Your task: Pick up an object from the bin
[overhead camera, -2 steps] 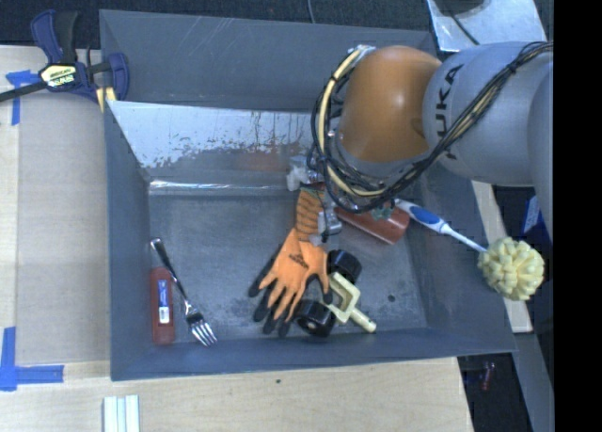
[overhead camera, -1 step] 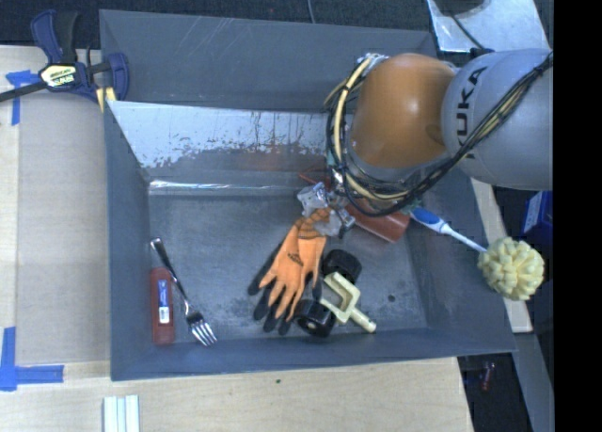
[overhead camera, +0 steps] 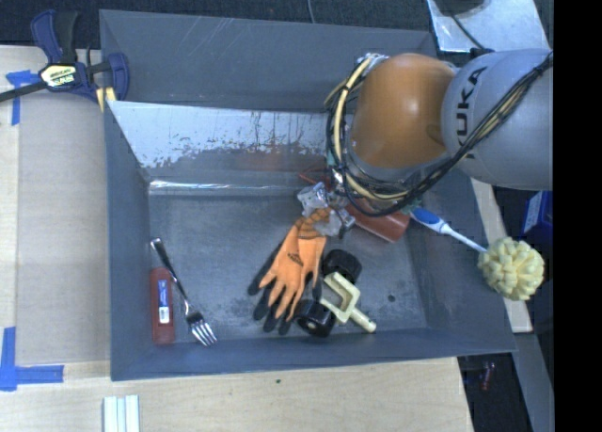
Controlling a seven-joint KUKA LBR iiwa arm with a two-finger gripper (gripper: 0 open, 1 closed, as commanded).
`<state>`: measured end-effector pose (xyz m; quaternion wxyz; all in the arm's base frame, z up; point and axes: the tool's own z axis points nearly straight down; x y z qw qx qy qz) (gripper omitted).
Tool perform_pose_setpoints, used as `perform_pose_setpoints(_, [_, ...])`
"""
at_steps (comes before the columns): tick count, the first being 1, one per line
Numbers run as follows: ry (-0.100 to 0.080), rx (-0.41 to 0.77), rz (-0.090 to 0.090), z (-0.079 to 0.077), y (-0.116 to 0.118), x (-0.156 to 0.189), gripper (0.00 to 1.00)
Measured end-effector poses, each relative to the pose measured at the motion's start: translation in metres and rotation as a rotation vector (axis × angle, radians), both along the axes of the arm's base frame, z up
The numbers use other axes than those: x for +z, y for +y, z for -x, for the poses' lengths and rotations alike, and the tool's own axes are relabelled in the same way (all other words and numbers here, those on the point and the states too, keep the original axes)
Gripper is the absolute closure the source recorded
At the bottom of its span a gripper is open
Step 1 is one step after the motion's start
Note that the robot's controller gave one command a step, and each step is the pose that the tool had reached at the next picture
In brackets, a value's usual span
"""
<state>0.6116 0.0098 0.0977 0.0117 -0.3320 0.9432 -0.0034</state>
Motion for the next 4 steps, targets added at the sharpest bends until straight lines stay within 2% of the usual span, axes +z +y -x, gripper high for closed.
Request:
perform_pose_setpoints(1, [-0.008,0.229,0.005,-0.008,-0.003,-0.014,1.0])
perform_pose_setpoints(2, [-0.004,0.303,0.006,-0.001,0.026,-0.003,1.0])
perform_pose_setpoints(3, [-0.006,0.115,0.001,-0.003,0.044,0.007,1.0])
perform_pose_setpoints(4, [-0.008,0.322,0.006,0.034,0.027,0.016,1.0])
